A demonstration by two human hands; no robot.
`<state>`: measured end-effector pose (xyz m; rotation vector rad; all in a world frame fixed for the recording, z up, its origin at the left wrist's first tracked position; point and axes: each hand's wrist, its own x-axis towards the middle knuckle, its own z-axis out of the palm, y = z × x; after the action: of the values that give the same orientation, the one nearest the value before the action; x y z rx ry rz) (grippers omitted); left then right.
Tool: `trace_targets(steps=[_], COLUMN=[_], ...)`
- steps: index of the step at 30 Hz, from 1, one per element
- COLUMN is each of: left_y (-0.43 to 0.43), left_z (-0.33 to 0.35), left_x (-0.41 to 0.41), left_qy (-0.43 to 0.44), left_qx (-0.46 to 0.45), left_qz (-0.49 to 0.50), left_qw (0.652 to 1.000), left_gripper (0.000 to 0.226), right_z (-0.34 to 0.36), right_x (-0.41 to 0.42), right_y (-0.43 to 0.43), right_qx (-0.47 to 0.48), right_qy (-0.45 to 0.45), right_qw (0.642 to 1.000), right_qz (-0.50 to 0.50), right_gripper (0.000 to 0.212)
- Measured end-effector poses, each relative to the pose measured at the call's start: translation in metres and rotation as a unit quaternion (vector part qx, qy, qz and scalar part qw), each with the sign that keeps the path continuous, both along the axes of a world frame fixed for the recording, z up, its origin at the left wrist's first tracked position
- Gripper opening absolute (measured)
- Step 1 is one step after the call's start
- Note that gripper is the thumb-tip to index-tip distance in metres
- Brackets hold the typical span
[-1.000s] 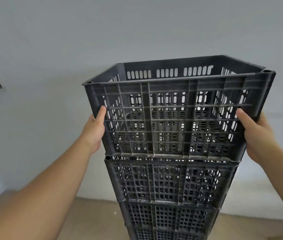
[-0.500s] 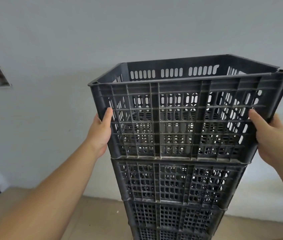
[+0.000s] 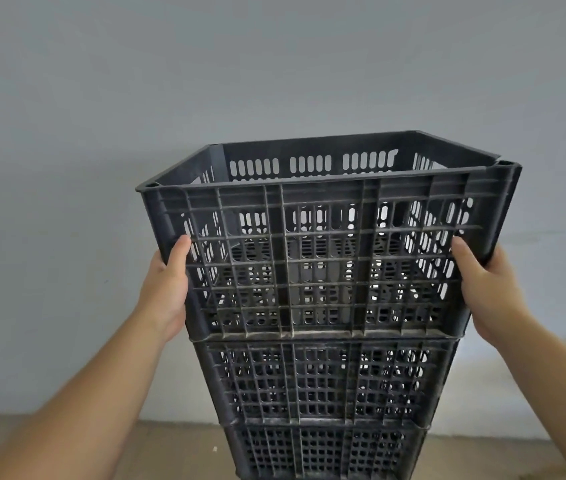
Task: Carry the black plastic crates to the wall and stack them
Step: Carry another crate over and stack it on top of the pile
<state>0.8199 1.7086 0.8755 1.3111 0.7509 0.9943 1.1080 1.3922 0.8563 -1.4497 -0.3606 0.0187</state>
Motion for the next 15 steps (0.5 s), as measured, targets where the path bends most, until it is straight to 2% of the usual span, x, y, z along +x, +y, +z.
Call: trace_targets(steps=[7,12,15], left_y=[-0.0015,-0.0019,-0.0015], left_z=[-0.0007,0.0023,0.0025], left_x=[0.0011,-0.0006,-0.0028], left_qy=[0.0,0.016,0.033], left_qx=[-0.001,-0.004,0.0], left_qz=[0.01,0.018,0.014], left_qw=[1.0,1.0,0.999], left_gripper=[0.059,0.067,0.074], right_z=[-0.0051,-0.0074,-0.0049], right_x=[-0.0013,-0.0021,-0.0024], right_y=[0.0045,0.005,0.0043], right_qx=[-0.037,-0.047,-0.053], right_qy=[-0.024,-0.024,-0.027], right_qw=[0.998,0.997,0.997], right_qz=[-0.055,-0.062,-0.056], right_gripper=[0.025,0.036,0.035])
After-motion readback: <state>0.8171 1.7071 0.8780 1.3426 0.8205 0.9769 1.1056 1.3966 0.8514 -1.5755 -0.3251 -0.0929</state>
